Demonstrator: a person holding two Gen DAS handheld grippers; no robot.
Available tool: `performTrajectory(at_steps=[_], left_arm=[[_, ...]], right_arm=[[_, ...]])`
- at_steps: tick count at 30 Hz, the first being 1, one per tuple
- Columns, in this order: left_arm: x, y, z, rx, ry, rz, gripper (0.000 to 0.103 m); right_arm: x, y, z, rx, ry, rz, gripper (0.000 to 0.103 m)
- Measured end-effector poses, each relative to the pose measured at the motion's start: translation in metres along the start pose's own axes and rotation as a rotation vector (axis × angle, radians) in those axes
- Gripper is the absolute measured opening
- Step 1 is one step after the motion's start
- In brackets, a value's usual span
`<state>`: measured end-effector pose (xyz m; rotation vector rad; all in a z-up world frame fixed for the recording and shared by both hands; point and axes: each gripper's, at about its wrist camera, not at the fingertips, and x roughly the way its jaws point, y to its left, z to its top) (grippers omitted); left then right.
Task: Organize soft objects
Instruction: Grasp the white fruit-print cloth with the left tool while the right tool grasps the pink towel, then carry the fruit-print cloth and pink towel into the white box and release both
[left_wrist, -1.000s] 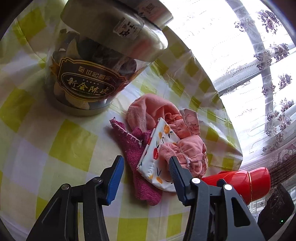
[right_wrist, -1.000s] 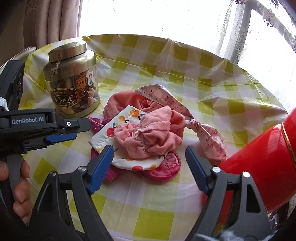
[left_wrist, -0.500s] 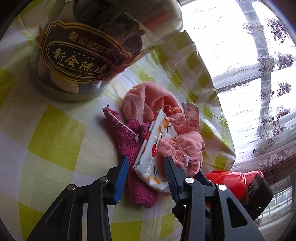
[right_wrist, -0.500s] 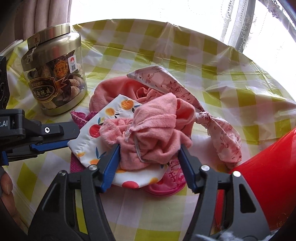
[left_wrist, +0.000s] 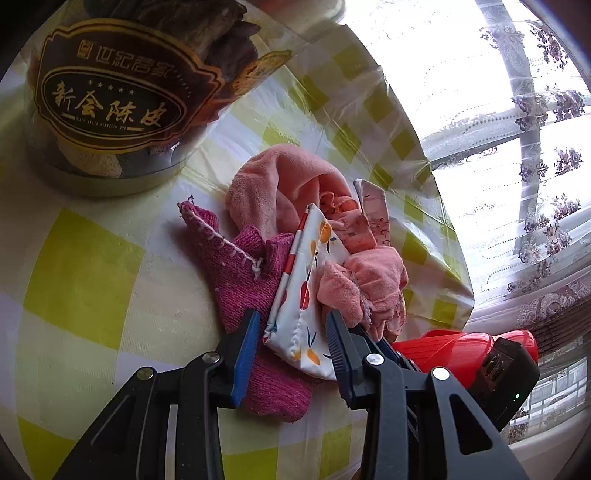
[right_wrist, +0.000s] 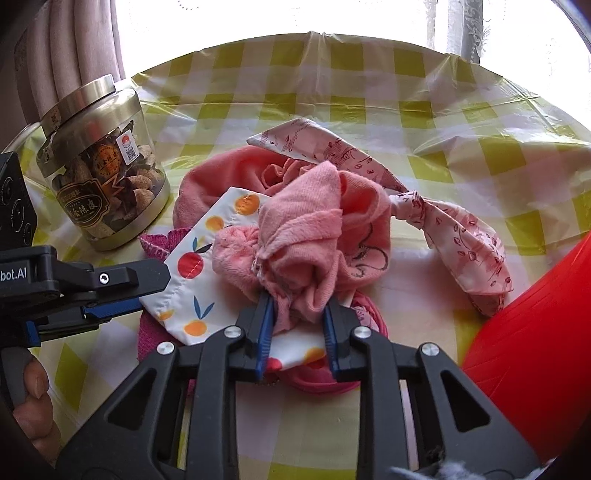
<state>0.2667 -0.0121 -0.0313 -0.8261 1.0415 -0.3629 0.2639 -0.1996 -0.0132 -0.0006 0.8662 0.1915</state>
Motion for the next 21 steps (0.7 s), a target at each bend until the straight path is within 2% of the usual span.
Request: performTrajectory(at_steps=[5, 8, 10, 14, 17, 18, 21], left_arm=[[0.002, -0.015, 0.0, 0.045, -0.002, -0.035, 0.034], [0.009, -0.024, 0.0, 0.069, 0.012, -0.019, 0.032], [0.016, -0.024, 0.001, 0.063, 0.021, -0.011, 0.028], [0.026, -0.022, 0.003, 0.061, 0.033, -0.011, 0.013], [0.033, -0.026, 0.001, 0.092, 0.04, 0.003, 0.012], [0.036, -0.027, 0.0, 0.108, 0.04, 0.02, 0.008], [0.033, -0.031, -0.004, 0.149, 0.01, 0.036, 0.006]], right_arm=[[-0.001, -0.005, -0.002, 0.028, -0.003, 0.024, 0.027], [-0.001, -0.009, -0.002, 0.05, -0.001, 0.041, 0.026], [-0.002, -0.011, -0.002, 0.063, -0.003, 0.049, 0.026], [-0.002, -0.017, -0.003, 0.09, -0.005, 0.069, 0.025], [-0.003, -0.017, -0.003, 0.088, -0.007, 0.069, 0.024], [-0.004, -0.016, -0.003, 0.083, -0.011, 0.063, 0.024], [-0.011, -0.013, -0.005, 0.069, -0.033, 0.049, 0.021]])
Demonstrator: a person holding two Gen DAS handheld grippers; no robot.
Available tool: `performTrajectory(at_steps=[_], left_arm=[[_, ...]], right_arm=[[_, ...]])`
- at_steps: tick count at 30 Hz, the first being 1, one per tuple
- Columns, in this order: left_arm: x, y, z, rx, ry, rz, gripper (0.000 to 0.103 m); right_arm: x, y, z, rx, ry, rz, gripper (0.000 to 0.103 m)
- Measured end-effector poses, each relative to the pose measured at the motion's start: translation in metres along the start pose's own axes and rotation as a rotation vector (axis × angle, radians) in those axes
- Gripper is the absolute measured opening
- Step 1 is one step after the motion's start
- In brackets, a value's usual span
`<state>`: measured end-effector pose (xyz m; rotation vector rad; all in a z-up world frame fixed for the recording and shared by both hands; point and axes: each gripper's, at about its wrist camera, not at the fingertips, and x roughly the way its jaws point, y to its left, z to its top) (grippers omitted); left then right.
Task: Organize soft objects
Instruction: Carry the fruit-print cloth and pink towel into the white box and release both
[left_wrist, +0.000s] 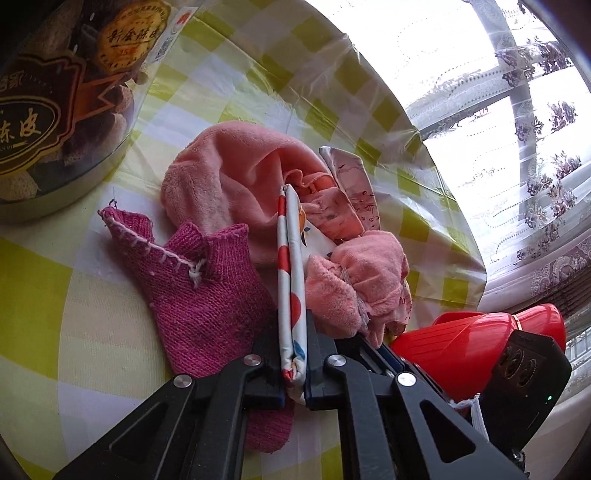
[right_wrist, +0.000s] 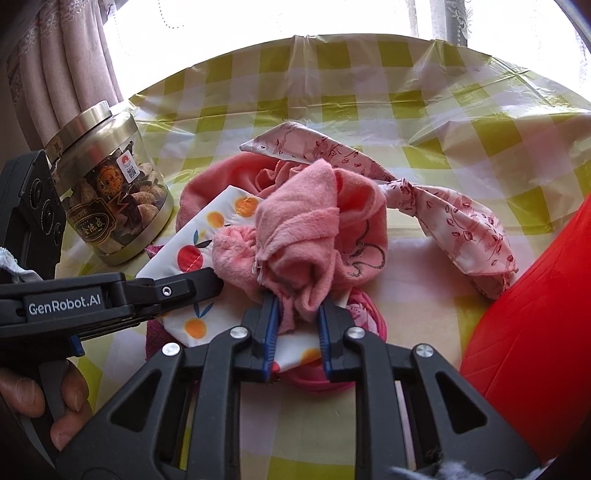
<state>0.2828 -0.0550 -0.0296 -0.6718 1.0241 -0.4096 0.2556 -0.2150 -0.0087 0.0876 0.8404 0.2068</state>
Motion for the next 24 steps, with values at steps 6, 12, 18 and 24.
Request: performTrajectory(at_steps=[6, 12, 18, 24], left_arm=[[-0.027, -0.013, -0.005, 0.066, -0.094, -0.01, 0.005], [-0.051, -0.022, -0.02, 0.094, -0.165, 0.009, 0.005], [-0.075, -0.032, -0.04, 0.144, -0.209, 0.039, 0.005], [-0.094, -0.049, -0.062, 0.219, -0.246, 0.091, 0.005]], right_arm=[[-0.027, 0.009, -0.006, -0.025, -0.049, -0.006, 0.019], [-0.059, 0.016, -0.014, -0.044, -0.093, 0.007, 0.019], [-0.092, 0.019, -0.026, -0.047, -0.122, 0.015, 0.019], [-0.119, 0.015, -0.044, -0.058, -0.129, 0.0, 0.019]])
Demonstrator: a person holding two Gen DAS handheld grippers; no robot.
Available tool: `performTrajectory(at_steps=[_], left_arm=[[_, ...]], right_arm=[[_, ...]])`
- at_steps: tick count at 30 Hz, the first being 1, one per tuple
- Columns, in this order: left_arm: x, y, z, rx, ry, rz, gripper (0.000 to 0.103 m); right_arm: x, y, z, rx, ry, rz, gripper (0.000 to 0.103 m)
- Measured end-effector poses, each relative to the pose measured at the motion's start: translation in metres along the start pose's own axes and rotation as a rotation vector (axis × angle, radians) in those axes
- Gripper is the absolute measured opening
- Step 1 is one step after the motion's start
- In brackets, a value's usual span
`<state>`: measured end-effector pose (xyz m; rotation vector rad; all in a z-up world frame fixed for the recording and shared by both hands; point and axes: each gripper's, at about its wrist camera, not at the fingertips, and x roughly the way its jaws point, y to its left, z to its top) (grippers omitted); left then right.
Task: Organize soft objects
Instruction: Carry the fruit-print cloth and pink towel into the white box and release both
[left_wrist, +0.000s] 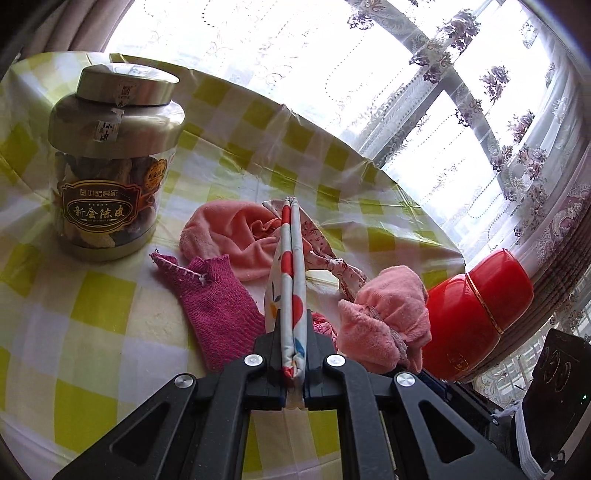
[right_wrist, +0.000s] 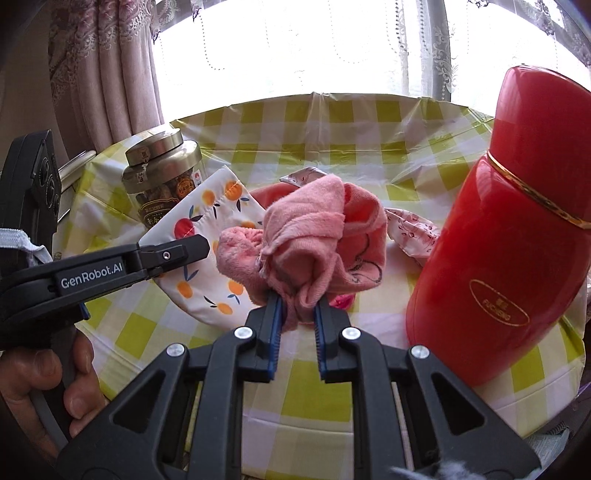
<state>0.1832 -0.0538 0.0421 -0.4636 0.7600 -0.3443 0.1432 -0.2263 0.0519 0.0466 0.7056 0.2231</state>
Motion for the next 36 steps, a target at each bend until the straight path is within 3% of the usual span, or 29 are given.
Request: performTrajectory(at_steps=[11, 36], left_arm=[[-0.022, -0.03, -0.024, 0.086, 0.003, 0.061, 0.005], [-0.036, -0.116, -0.076, 0.206, 0.089, -0.085, 0.005]], right_arm=[[-0.032, -0.014, -0.023, 0.009, 0.01, -0.029, 0.019], [-0.114, -0.088, -0.063, 0.097, 0.018, -0.18, 0.019]])
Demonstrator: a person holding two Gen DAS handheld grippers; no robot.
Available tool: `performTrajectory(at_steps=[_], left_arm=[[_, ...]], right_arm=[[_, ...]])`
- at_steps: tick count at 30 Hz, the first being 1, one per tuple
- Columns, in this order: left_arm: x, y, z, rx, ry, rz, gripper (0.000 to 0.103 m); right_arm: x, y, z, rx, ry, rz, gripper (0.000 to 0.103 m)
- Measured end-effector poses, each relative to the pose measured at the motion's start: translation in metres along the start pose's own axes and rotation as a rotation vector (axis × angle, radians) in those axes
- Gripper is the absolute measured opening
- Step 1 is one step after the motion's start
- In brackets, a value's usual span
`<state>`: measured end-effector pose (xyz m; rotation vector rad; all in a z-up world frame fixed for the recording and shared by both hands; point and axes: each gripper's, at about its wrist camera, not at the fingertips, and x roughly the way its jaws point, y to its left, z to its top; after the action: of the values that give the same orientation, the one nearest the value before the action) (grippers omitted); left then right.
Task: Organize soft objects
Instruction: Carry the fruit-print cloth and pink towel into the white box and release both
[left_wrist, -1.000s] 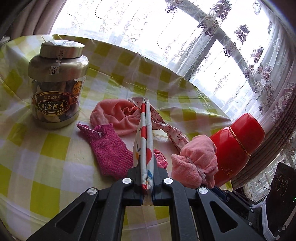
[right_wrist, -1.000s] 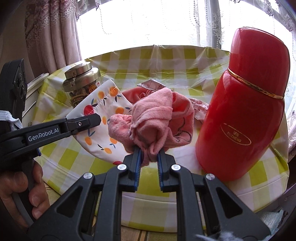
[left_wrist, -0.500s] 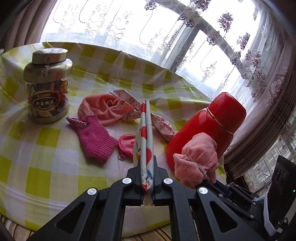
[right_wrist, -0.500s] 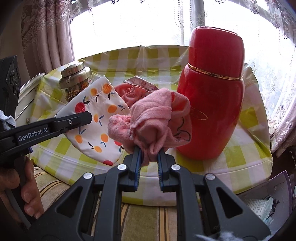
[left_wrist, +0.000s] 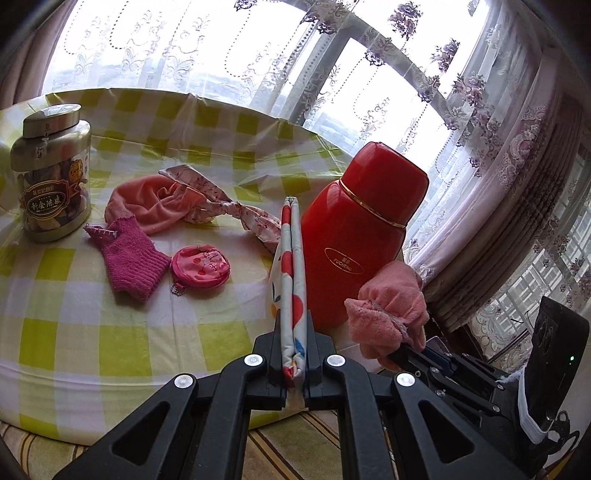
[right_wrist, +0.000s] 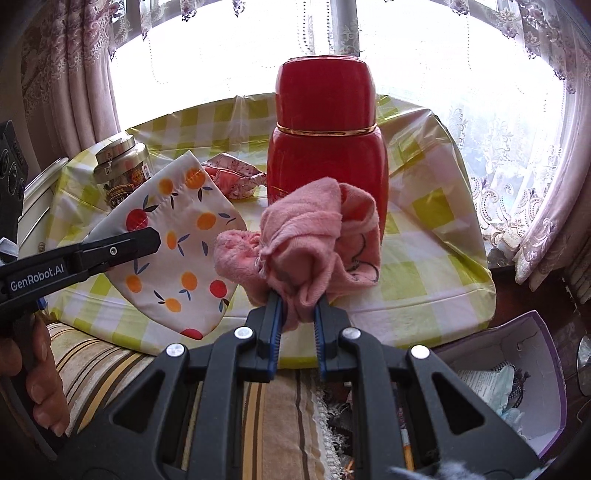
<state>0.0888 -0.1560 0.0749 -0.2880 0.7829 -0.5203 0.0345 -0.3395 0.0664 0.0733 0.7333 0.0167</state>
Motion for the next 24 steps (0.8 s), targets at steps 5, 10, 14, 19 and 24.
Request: performTrajectory(at_steps=[5, 10, 14, 19, 24], left_arm=[[0.006, -0.012, -0.008, -0.014, 0.036, -0.059, 0.005], [0.018, -0.023, -0.018, -0.061, 0.099, -0.16, 0.005], [0.027, -0.036, -0.028, -0.067, 0.145, -0.213, 0.005], [0.036, -0.053, -0.039, -0.074, 0.2, -0.279, 0.005], [0.047, -0.078, -0.052, -0.05, 0.252, -0.329, 0.005]], right_arm=[[-0.011, -0.028, -0.009, 0.04, 0.009, -0.043, 0.019], [-0.021, -0.06, -0.019, 0.082, 0.02, -0.095, 0.019], [-0.031, -0.089, -0.027, 0.124, 0.031, -0.146, 0.019], [-0.041, -0.125, -0.035, 0.173, 0.043, -0.208, 0.019], [-0.05, -0.154, -0.043, 0.209, 0.06, -0.258, 0.019]])
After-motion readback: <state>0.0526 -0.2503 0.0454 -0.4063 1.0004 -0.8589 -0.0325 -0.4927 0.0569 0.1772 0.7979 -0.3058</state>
